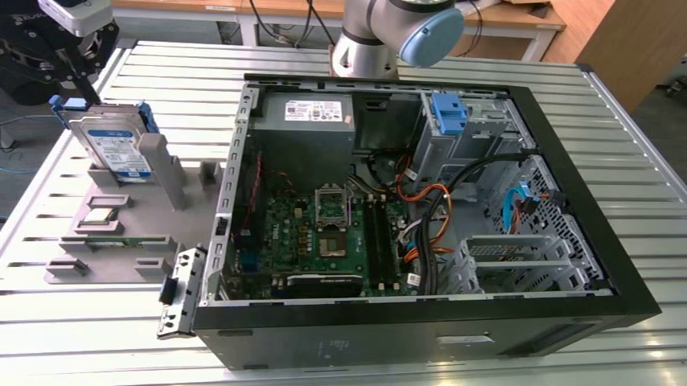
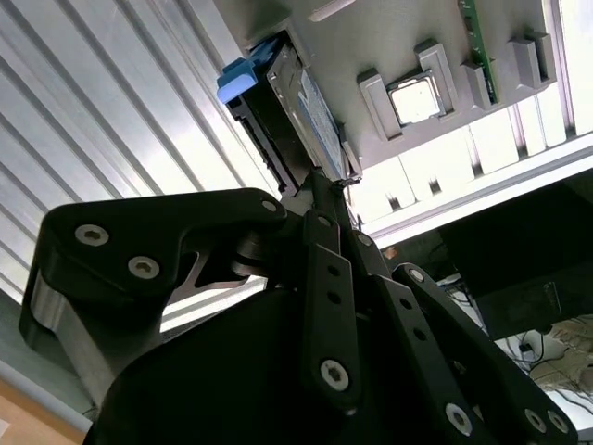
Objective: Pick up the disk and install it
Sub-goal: 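Pick up the disk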
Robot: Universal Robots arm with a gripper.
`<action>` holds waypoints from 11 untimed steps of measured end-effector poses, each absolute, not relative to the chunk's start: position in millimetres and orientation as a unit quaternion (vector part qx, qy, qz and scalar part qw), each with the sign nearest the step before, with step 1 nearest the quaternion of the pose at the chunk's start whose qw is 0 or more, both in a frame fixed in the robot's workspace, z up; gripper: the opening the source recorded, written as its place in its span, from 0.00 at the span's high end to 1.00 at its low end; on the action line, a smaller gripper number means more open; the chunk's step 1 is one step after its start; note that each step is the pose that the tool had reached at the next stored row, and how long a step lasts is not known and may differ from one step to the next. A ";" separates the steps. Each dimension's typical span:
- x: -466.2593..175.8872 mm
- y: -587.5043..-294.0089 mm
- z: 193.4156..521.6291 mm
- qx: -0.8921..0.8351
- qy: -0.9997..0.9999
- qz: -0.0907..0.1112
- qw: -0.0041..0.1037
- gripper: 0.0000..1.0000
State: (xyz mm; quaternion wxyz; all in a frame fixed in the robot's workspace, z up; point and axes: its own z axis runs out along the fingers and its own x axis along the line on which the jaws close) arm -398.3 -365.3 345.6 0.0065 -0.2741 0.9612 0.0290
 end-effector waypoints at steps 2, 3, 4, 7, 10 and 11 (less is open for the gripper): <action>-398.3 -365.3 345.6 -0.276 0.961 0.029 0.006 0.90; -398.3 -365.4 345.6 -0.277 0.960 0.029 0.006 0.90; -398.3 -365.3 345.6 -0.278 0.960 0.029 0.006 0.90; -398.3 -365.4 345.6 -0.281 0.959 0.029 0.006 0.90; -398.3 -365.3 345.6 -0.286 0.958 0.029 0.006 0.90; -398.3 -365.3 345.6 -0.288 0.957 0.029 0.006 0.90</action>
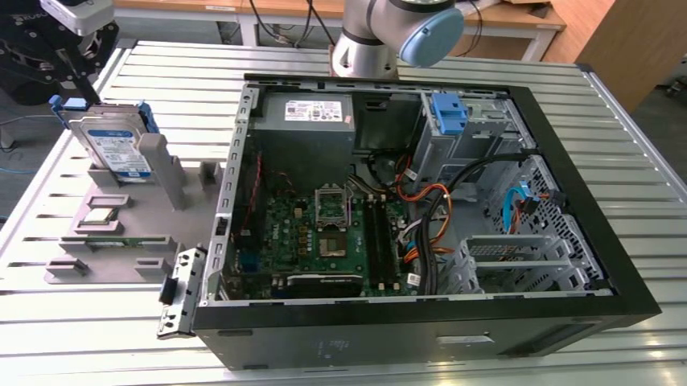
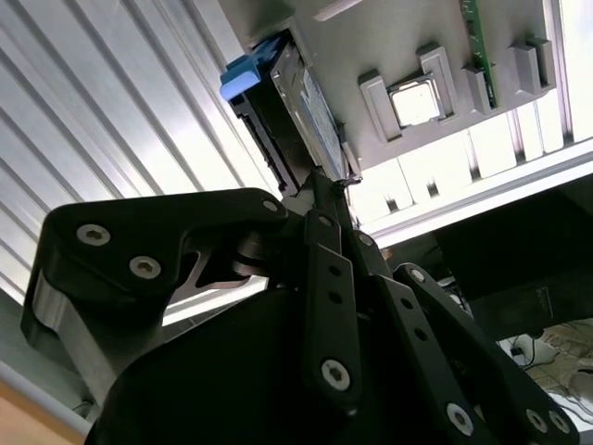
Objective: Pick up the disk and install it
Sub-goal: 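Pick up the disk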
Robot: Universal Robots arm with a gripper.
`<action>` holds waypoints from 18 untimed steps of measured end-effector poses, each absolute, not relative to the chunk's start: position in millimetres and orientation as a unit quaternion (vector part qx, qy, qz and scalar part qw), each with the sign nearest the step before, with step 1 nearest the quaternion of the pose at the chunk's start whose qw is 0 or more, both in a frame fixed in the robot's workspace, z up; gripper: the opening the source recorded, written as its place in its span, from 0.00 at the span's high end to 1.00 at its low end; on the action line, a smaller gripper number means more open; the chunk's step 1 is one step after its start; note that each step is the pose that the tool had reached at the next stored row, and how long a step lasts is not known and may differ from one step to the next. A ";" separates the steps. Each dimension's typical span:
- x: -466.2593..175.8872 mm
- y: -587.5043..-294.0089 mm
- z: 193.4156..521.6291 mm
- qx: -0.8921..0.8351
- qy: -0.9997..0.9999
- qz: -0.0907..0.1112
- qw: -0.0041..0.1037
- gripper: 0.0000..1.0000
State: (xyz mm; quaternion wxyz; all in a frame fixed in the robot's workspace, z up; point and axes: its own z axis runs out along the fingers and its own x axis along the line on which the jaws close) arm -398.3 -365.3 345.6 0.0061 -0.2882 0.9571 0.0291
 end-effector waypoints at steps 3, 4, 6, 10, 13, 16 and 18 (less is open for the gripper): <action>-398.3 -365.3 345.6 -0.298 0.954 0.029 0.006 0.90; -398.3 -365.3 345.6 -0.301 0.953 0.029 0.006 0.90; -398.3 -365.3 345.6 -0.309 0.951 0.029 0.005 0.90; -398.3 -365.3 345.6 -0.321 0.947 0.029 0.005 0.90; -398.3 -365.3 345.6 -0.329 0.944 0.029 0.005 0.90; -398.3 -365.3 345.6 -0.331 0.943 0.029 0.005 0.90; -398.3 -365.3 345.6 -0.332 0.943 0.029 0.005 0.90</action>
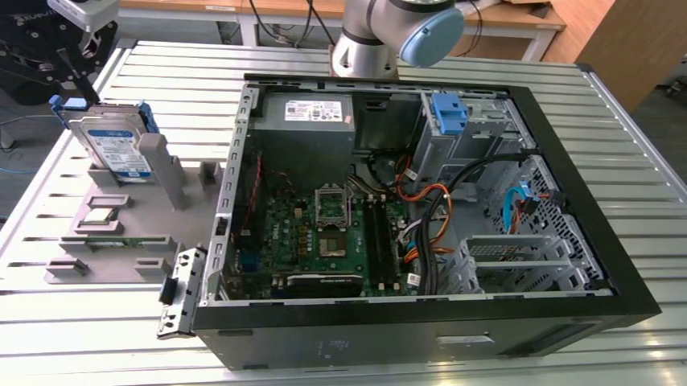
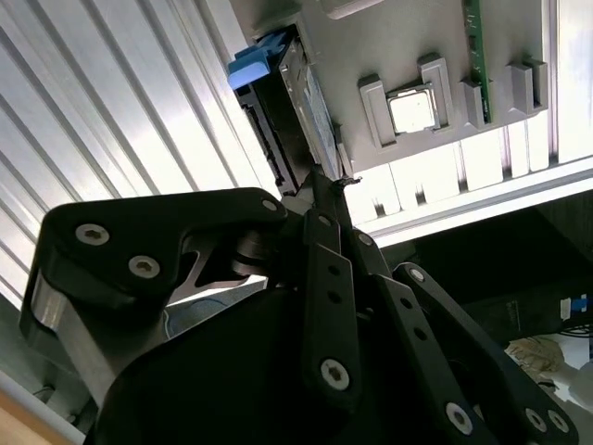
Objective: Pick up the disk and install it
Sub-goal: 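Pick up the disk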
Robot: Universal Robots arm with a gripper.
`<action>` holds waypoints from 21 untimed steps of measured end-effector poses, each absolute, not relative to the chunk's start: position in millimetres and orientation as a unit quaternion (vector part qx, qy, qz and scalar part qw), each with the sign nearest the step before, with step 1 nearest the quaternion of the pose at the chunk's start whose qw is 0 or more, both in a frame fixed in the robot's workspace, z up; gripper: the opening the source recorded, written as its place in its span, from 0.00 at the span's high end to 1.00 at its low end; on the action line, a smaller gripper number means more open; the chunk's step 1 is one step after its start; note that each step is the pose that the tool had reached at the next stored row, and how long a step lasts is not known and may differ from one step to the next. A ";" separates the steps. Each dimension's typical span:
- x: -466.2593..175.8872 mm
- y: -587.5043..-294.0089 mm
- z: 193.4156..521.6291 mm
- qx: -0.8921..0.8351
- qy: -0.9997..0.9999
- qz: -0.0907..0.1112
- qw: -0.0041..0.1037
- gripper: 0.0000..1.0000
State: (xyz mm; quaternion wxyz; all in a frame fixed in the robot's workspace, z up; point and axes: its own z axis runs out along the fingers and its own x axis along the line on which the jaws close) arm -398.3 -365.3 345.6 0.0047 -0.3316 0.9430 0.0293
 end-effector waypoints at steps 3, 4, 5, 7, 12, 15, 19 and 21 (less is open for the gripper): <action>-398.3 -365.3 345.6 -0.332 0.943 0.029 0.005 0.90; -398.3 -365.3 345.6 -0.332 0.943 0.029 0.005 0.90; -398.3 -365.3 345.6 -0.333 0.943 0.029 0.005 0.90; -398.3 -365.3 345.6 -0.335 0.942 0.029 0.005 0.90; -398.3 -365.4 345.6 -0.347 0.938 0.029 0.004 0.90; -398.3 -365.3 345.5 -0.355 0.934 0.029 0.004 0.90; -398.3 -365.3 345.6 -0.370 0.929 0.030 0.004 0.90; -398.3 -365.3 345.6 -0.378 0.925 0.030 0.003 0.90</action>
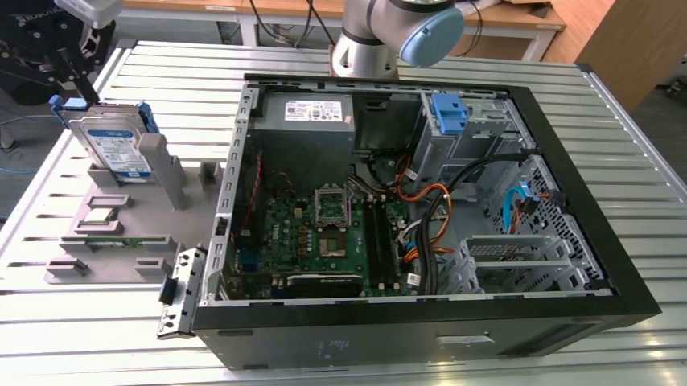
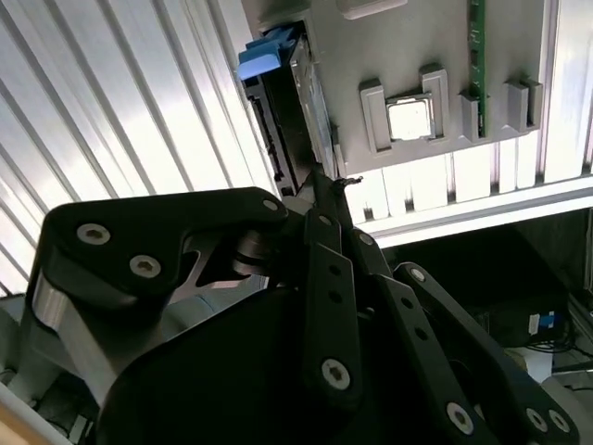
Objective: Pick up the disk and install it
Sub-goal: 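Pick up the disk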
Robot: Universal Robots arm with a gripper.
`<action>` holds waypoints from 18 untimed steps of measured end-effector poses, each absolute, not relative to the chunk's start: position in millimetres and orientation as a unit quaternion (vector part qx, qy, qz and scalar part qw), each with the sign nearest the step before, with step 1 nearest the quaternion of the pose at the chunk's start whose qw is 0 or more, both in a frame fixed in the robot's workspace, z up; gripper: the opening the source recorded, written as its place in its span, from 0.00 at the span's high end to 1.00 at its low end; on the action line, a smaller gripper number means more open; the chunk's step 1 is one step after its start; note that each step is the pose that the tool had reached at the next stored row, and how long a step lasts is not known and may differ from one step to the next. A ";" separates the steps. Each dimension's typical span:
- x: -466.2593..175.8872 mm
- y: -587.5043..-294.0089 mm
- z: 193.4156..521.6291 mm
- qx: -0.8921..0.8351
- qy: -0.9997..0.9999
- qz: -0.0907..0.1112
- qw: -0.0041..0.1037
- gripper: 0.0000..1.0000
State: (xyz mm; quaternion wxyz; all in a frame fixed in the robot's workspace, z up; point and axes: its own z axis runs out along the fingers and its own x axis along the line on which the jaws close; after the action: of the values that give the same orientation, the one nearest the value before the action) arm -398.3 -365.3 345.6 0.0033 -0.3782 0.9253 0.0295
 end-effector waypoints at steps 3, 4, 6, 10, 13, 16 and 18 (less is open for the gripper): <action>-398.3 -365.3 345.5 -0.392 0.920 0.030 0.003 0.90; -398.3 -365.3 345.5 -0.397 0.918 0.030 0.003 0.90; -398.3 -365.3 345.5 -0.406 0.913 0.030 0.002 0.90; -398.2 -365.3 345.4 -0.427 0.904 0.030 0.002 0.90; -397.9 -365.3 345.4 -0.442 0.896 0.030 0.001 0.90; -397.7 -365.4 345.3 -0.477 0.878 0.030 0.000 0.90; -397.7 -365.3 345.3 -0.489 0.872 0.030 0.000 0.90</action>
State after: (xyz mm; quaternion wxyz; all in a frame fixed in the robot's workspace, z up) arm -397.7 -365.3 345.3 -0.0003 -0.4887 0.8719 0.0299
